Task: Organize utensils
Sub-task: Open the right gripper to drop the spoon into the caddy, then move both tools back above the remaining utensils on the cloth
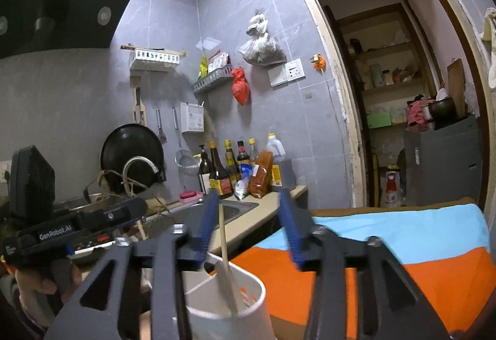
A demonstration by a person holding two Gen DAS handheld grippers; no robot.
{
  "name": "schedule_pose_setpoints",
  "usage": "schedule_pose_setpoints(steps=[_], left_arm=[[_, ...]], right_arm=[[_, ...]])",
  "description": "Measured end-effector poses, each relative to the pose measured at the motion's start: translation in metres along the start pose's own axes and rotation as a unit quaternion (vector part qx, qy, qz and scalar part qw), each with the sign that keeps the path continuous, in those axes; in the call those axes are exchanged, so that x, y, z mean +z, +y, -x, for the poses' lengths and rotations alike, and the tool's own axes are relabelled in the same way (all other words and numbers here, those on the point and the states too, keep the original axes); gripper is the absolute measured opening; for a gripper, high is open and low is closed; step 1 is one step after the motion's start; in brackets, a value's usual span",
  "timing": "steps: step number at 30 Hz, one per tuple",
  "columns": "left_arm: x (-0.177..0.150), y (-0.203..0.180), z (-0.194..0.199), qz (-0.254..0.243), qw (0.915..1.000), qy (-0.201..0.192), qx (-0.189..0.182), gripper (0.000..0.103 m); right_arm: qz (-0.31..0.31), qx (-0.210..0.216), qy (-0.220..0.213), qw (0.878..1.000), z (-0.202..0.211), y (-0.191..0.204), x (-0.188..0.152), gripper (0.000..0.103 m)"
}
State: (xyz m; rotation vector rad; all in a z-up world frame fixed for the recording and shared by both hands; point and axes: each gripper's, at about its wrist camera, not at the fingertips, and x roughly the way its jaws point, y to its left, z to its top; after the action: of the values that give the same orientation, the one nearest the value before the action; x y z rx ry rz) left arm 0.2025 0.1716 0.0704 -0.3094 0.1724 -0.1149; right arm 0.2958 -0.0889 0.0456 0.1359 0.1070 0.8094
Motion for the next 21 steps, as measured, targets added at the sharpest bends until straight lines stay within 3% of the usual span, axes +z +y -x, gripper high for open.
schedule_pose_setpoints(steps=[7, 12, 21], left_arm=[[-0.004, -0.038, 0.017, -0.037, 0.9993, -0.007, 0.003, 0.085], [-0.018, -0.074, 0.025, -0.084, 0.9965, -0.004, 0.002, 0.092], [-0.054, -0.124, 0.024, -0.115, 0.9931, 0.014, -0.022, 0.095]], right_arm=[[0.014, -0.017, 0.000, 1.000, 0.052, -0.007, 0.008, 0.081], [0.027, -0.044, -0.002, 0.999, 0.093, -0.012, 0.014, 0.102], [0.062, -0.105, -0.008, 0.992, 0.161, -0.022, 0.014, 0.103]])
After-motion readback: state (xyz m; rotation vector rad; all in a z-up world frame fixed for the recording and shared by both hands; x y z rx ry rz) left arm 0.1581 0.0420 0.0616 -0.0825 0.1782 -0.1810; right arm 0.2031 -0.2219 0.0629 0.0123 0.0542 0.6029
